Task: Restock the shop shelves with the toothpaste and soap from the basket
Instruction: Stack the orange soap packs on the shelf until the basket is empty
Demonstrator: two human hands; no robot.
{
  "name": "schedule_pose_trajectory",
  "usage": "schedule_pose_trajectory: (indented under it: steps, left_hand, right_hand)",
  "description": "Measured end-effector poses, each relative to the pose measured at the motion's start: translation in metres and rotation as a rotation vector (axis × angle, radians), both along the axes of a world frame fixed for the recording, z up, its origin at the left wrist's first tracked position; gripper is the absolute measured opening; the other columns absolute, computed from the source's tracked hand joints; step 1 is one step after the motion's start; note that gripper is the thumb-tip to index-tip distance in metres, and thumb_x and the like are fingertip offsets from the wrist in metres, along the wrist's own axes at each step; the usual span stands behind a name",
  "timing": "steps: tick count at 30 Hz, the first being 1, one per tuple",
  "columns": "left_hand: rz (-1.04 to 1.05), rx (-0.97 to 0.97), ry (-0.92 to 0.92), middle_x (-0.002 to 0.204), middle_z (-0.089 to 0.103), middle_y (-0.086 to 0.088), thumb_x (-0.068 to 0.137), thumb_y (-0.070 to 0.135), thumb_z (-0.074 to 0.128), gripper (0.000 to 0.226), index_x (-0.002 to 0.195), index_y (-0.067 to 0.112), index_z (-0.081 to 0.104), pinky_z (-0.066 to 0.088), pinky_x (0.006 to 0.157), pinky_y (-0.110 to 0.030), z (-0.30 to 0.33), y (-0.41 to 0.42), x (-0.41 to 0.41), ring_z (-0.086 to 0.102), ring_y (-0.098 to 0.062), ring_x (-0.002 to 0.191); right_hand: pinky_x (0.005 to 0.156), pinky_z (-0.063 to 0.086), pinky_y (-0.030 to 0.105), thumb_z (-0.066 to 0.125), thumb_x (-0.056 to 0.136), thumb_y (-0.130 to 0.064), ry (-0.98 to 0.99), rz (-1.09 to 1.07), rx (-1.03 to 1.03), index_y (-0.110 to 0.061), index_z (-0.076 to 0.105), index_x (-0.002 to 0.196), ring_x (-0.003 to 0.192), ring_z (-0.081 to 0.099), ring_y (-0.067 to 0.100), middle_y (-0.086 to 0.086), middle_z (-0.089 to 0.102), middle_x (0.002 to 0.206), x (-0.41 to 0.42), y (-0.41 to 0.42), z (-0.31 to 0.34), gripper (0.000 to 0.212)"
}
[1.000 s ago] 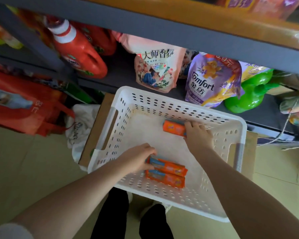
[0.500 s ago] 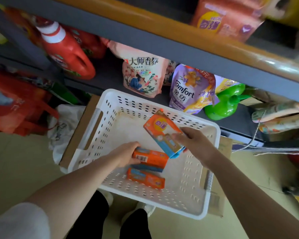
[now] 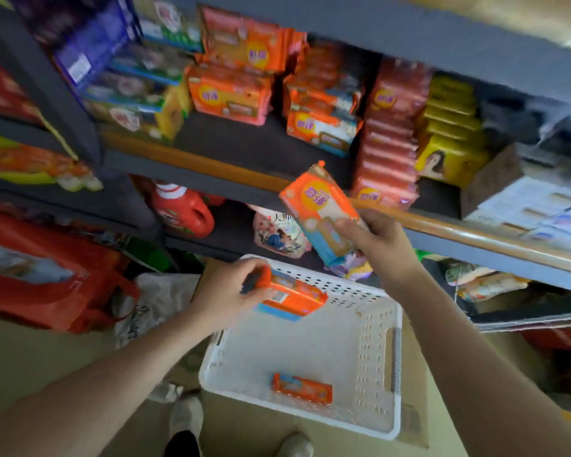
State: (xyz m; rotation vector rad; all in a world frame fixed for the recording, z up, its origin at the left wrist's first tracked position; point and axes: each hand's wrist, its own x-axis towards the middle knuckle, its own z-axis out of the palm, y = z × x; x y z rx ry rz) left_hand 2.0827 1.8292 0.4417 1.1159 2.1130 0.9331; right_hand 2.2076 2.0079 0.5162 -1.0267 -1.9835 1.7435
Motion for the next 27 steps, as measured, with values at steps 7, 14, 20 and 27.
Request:
schedule_pose_trajectory:
  steps: [7,14,20,27]
  left_hand:
    - [0.171,0.322,-0.106,0.093,0.058,0.022,0.072,0.045,0.068,0.035,0.101,0.033,0.052,0.045,0.077,-0.007,0.089,0.010,-0.048,0.058,0.011,0.085]
    - [0.296,0.431,-0.199,0.105,0.064,-0.001,0.081,0.024,0.067,0.040,0.118,0.015,0.054,0.054,0.083,-0.029,0.100,0.027,-0.083,0.063,-0.013,0.097]
    - [0.227,0.410,-0.108,0.105,0.064,-0.001,0.084,0.021,0.062,0.036,0.119,0.012,0.055,0.052,0.088,-0.034,0.096,0.044,-0.099,0.062,-0.016,0.099]
    - [0.180,0.372,-0.135,0.106,0.068,-0.003,0.086,0.027,0.061,0.027,0.111,0.014,0.060,0.053,0.088,-0.040,0.102,0.071,-0.107,0.064,-0.014,0.097]
  right_hand:
    - [0.066,0.035,0.025,0.070,0.078,-0.035,-0.117,-0.057,0.514,-0.009,0.065,0.103,0.084,0.056,0.015,0.007,0.067,0.094,-0.060,0.014,0.047,0.036]
    - [0.080,0.038,0.020,0.066,0.083,-0.019,-0.299,-0.146,0.641,-0.010,0.055,0.124,0.114,0.056,0.025,0.008,0.062,0.124,-0.107,0.043,0.034,0.043]
    - [0.078,0.037,0.015,0.068,0.082,-0.020,-0.306,-0.212,0.621,-0.014,0.052,0.127,0.113,0.057,0.021,0.005,0.062,0.124,-0.113,0.066,0.017,0.048]
    - [0.080,0.044,0.027,0.060,0.087,-0.022,-0.139,-0.368,0.758,-0.012,0.067,0.109,0.099,0.059,0.023,0.008,0.067,0.110,-0.104,0.065,0.020,0.025]
